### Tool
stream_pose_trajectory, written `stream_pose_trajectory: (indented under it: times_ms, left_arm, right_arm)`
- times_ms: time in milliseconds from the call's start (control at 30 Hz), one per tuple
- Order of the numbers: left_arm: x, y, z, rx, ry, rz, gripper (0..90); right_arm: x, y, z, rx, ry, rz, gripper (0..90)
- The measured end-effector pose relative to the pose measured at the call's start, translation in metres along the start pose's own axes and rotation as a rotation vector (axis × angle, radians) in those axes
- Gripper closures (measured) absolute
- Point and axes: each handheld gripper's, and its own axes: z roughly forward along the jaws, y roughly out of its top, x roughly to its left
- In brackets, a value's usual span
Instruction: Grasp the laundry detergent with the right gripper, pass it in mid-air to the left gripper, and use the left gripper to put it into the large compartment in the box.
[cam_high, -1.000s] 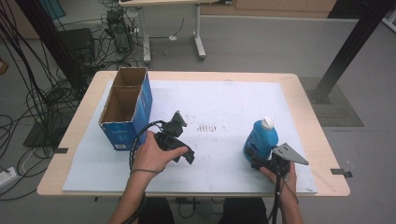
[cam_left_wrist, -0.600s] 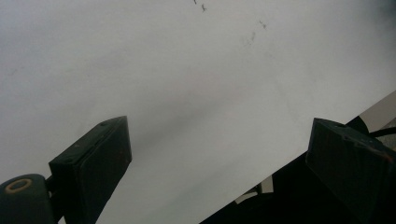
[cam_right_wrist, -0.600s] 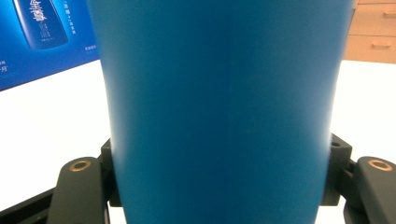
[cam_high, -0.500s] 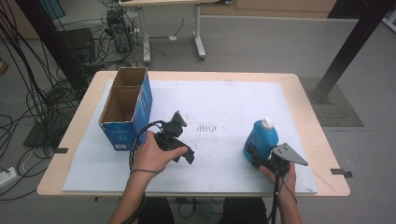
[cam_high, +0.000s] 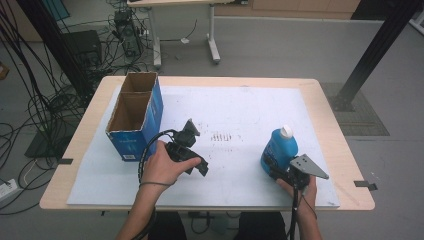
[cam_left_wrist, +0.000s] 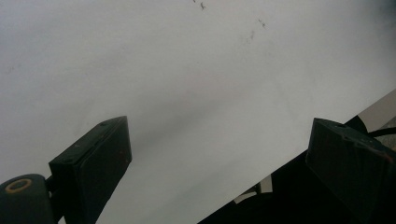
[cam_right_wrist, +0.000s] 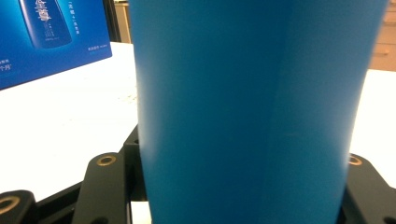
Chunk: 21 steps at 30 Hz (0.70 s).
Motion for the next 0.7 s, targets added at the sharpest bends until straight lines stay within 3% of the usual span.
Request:
stream_pose_trajectory:
  times_ms: [700]
  left_arm:
    - [0.0016, -0.0014, 0.0005, 0.002, 0.0, -0.006, 7.1]
  right_arm:
    - [0.0045, -0.0038, -0.0006, -0.015, -0.016, -0.011, 41.9]
